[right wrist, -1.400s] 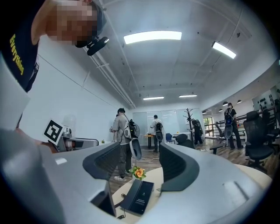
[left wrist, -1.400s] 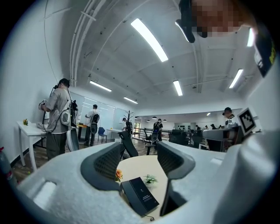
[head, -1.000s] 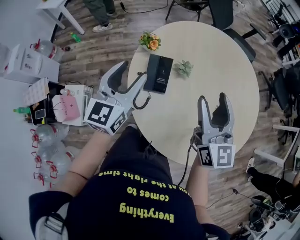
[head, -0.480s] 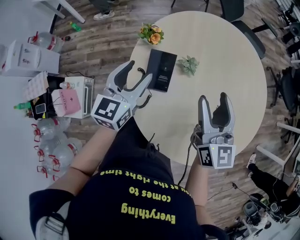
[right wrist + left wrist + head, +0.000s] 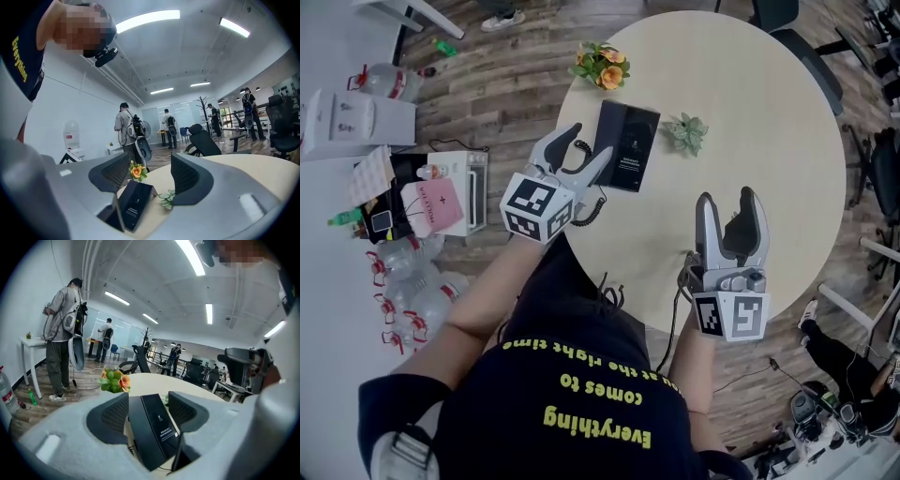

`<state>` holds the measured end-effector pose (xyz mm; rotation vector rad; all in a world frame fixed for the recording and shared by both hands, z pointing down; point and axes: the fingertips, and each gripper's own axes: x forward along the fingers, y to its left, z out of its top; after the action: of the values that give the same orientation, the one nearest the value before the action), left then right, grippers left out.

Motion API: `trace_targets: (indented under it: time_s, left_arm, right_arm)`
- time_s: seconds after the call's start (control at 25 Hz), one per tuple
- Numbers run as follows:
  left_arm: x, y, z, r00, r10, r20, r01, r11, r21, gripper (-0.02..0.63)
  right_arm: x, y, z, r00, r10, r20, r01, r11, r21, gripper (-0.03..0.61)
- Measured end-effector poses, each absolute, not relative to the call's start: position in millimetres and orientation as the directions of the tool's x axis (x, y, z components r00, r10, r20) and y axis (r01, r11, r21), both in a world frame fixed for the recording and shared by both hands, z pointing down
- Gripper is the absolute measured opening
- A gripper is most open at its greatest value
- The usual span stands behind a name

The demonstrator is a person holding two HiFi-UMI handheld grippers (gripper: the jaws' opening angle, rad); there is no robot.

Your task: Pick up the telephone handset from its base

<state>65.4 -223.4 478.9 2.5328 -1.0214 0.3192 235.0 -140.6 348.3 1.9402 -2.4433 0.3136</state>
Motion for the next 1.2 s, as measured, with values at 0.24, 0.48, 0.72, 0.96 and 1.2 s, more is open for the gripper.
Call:
trace_targets:
  time_s: [0.24, 0.48, 0.72, 0.96, 1.2]
  left_arm:
    - [75, -230, 534, 0.698, -0.560, 0.446, -0.707, -0.639, 0.305, 0.268]
    - [81, -235, 577, 0.693, -0.505, 0.515, -0.707, -0.616, 0.347, 0.268]
    - [89, -237, 588, 0.740, -0.446, 0.504, -0.661, -0.620, 0.422, 0.238]
    - [89, -236, 587, 0.752, -0.412, 0.514, -0.646, -0.611, 0.456, 0.189]
    - [84, -233, 579, 0.736, -0.413, 0.537, -0.662, -0.607, 0.440, 0.147]
  right_arm:
    - [235, -148, 372, -0.250, -0.952, 0.175, -0.959, 0.219, -0.178, 0.276]
    - [238, -151, 392, -0.265, -0.941, 0.212, -0.954, 0.223, -0.202, 0.275]
    - [234, -151, 399, -0.285, -0.930, 0.232, -0.949, 0.241, -0.203, 0.275]
    - [235, -150, 401, -0.288, -0.927, 0.238, -0.948, 0.241, -0.207, 0.275]
    - [233, -149, 399, -0.293, -0.926, 0.237, -0.947, 0.248, -0.205, 0.272]
